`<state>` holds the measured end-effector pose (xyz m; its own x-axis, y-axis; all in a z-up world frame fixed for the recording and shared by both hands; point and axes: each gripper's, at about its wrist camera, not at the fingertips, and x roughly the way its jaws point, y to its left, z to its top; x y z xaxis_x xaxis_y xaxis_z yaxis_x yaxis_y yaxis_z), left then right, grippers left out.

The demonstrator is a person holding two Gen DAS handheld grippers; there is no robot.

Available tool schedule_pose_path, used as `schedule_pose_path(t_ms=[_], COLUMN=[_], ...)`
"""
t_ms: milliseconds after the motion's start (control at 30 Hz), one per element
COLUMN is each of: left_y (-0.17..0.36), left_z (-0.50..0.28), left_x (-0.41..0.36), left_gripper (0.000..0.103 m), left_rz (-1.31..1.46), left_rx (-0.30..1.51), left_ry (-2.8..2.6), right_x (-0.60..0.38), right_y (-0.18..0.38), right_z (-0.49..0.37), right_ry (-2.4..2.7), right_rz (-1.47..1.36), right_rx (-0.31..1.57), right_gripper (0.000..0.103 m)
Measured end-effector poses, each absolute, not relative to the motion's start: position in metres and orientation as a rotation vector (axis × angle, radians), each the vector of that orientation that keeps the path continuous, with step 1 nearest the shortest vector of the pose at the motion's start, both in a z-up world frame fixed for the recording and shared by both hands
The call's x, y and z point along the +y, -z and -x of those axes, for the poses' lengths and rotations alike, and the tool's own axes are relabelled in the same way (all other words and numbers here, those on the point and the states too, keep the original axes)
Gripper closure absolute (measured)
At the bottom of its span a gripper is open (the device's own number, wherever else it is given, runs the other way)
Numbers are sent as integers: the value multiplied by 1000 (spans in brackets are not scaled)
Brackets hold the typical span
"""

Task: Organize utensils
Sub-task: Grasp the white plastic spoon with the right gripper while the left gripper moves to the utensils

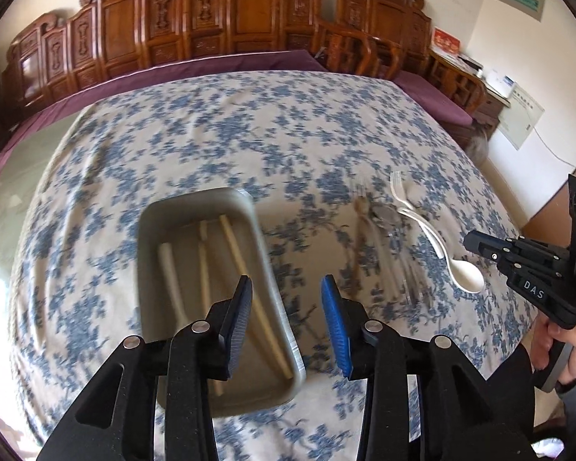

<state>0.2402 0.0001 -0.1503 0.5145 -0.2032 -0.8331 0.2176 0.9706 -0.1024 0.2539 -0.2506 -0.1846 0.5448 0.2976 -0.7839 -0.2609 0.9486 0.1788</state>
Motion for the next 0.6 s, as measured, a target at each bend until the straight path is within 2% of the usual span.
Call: schedule_pose_path(t_ms=[67, 167, 333, 600], left_y=[155, 162, 175, 190], left_z=[-243, -246, -254, -266], left_x=[-8, -23, -41, -58], left_gripper=[68, 71, 78, 78], left_rz=[-19, -23, -41, -69], left_rx=[1013, 1025, 1058, 1099], left_ry=[265, 300, 326, 334], right_x=[-261, -274, -284, -277], right_y=[192, 201, 224, 249], right_z=[-255, -256, -266, -286], right_ry=[-311, -290, -275, -307], right_rz=[-44, -42, -36, -3], right_rx=[953, 961, 1009, 1070], right_gripper=[94, 78, 78, 78])
